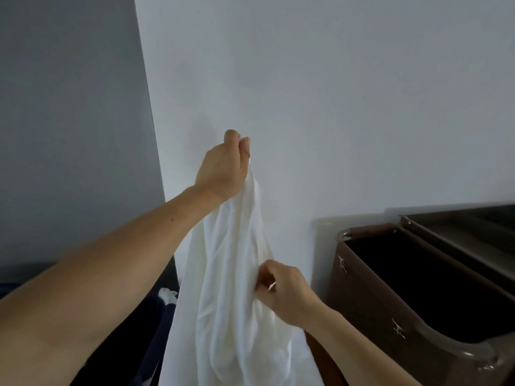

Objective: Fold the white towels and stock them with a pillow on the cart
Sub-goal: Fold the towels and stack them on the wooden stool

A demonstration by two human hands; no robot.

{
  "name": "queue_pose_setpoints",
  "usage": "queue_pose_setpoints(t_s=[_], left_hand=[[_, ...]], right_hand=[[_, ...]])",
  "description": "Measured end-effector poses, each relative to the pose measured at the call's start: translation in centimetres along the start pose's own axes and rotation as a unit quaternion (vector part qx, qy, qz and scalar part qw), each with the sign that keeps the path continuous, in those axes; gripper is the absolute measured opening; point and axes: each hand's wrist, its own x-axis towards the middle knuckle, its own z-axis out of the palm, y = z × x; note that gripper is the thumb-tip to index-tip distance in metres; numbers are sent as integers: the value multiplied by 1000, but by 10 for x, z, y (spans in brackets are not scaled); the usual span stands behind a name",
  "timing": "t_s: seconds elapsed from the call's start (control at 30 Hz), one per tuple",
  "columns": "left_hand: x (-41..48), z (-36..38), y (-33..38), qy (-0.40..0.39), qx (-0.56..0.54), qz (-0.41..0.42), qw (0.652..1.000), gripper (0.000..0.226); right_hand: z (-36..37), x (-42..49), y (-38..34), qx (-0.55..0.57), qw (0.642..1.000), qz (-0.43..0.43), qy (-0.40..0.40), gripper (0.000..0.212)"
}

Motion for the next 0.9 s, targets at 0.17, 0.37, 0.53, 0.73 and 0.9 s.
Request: queue_pose_setpoints(t_s=[0.17, 0.37, 0.53, 0.73, 0.9], left_hand=[[5, 0, -8, 15, 7, -6, 1000, 29], [1, -2, -54, -3, 86, -50, 995, 31], [-11, -8, -111, 12, 109, -132, 985, 34], [-31, -18, -158, 5, 157, -177, 972, 35], [-38, -12, -160, 1, 156, -178, 971, 35]], right_hand=[[48, 2, 26, 43, 988, 130, -72, 17], [46, -12, 52, -160, 944, 109, -266, 42], [-23, -23, 70, -146, 980, 42, -129, 46], [-77, -21, 120, -191, 970, -35, 146, 59], [-97, -16, 127, -206, 969, 20, 134, 32]])
